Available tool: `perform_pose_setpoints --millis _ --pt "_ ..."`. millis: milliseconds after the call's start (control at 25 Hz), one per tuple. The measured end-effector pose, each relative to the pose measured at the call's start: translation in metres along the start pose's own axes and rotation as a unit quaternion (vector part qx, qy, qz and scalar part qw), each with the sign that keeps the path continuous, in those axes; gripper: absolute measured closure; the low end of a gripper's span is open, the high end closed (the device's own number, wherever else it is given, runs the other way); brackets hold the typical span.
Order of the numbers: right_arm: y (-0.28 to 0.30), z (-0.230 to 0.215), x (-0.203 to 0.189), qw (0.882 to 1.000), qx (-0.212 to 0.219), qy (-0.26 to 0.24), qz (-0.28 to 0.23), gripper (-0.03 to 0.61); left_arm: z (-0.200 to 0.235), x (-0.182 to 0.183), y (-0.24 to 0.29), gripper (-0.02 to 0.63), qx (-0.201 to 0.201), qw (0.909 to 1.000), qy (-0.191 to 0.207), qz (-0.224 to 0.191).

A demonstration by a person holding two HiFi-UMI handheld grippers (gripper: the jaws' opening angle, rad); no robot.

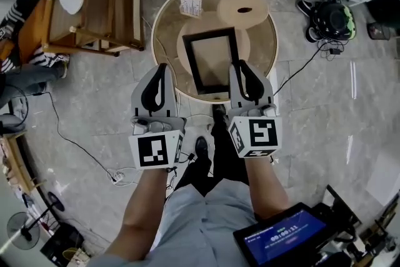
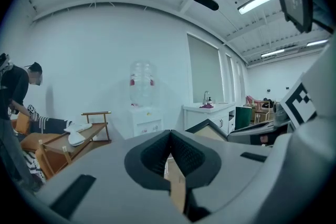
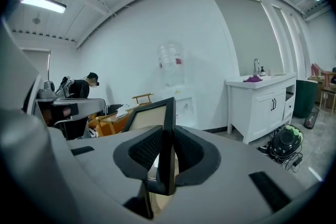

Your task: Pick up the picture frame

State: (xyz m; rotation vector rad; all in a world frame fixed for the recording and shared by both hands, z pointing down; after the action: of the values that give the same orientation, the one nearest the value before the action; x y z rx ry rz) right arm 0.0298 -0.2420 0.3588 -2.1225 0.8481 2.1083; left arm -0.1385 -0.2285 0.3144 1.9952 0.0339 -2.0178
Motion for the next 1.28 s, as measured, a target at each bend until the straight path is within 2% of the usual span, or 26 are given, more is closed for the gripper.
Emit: perform_pose_setpoints --millis 360,560,720,880,1280 --pt "-0.048 0.032 0.039 0.999 -0.009 -0.020 -0.038 0.497 0.003 0.044 -0.045 0.603 -0.007 0.9989 0.013 -0.044" --pt "-0.077 0.047 0.059 0.997 -0.014 -0.034 -0.062 0.497 -0.001 0.068 -0.076 0.603 -0.006 0.9977 0.003 -0.067" --pt "-0.103 0.059 0.079 0.995 -0.017 -0.049 -0.086 0.497 -0.002 0.086 -0.102 0.603 -0.005 0.9960 0.023 -0.086" --pt "-0.127 0.072 0.097 0.992 -0.017 -0.065 -0.106 0.497 -0.001 0.101 -0.129 0.603 0.008 0.9948 0.024 -0.099" --pt "-0.188 0.099 0.135 0.983 -0.021 -0.091 -0.157 0.497 -0.008 0.145 -0.191 0.603 0.014 0.9868 0.034 -0.158"
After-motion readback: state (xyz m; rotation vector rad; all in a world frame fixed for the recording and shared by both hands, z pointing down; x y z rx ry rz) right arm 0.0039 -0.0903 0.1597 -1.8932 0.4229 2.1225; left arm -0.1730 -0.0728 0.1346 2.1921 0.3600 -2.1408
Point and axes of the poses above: the fingertips, and each gripper's own axes: y forward along the fingers, z to its left, x out of its top, the point moved 3 cm from there along -y, backward along the fingers, and after that the axes turned 5 degrees about -y, right-handed, at the moved point
